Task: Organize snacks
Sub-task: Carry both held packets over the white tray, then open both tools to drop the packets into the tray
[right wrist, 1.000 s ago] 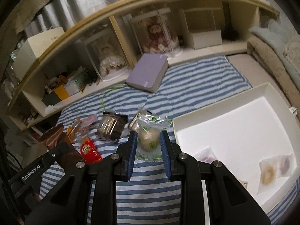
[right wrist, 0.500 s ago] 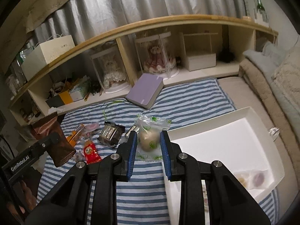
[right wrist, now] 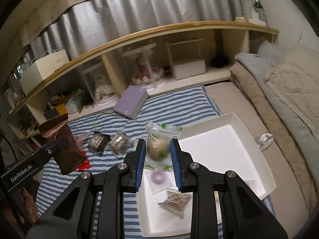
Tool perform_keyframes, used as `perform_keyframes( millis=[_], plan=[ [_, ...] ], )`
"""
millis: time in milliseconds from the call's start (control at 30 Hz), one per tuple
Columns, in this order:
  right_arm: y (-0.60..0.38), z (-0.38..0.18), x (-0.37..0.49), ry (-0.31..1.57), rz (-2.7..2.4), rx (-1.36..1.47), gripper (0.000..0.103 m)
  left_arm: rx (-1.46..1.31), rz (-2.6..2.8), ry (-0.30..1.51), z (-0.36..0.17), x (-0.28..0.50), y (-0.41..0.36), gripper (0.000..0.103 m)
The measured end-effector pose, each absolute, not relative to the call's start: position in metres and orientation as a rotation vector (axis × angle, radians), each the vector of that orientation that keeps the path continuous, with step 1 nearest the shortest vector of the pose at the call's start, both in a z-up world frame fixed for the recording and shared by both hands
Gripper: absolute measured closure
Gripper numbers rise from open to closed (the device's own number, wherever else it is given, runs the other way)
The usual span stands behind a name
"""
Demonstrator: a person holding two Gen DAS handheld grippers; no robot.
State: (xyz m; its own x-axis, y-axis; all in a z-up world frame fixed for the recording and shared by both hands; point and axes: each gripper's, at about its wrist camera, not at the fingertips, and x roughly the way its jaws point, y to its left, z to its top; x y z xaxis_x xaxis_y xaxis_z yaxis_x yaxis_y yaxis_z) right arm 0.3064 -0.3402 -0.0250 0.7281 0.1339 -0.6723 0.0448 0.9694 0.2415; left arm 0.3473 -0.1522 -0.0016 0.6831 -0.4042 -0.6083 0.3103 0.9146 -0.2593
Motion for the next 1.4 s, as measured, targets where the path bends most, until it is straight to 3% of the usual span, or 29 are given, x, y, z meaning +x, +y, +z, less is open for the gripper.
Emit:
perform_keyframes(
  millis=[800, 1233, 1333, 1400],
  plan=[
    [-0.446, -0.117, 0.332, 0.941, -0.101, 0.345, 0.077, -0.157, -0.613, 1.051, -0.137, 0.481, -0.29, 0.09],
    [-0.462, -0.16, 0.355, 1.029, -0.113, 0.41, 0.077, -0.061, -0.623, 1.107, -0.179, 0.534, -0.33, 0.089],
    [-0.463, -0.163, 0.359, 1.029, -0.115, 0.423, 0.077, -0.013, -0.601, 1.093, -0.179, 0.541, -0.334, 0.082],
    [-0.464, -0.165, 0.361, 1.031, -0.122, 0.42, 0.077, 0.023, -0.581, 1.076, -0.178, 0.545, -0.334, 0.061]
  ],
)
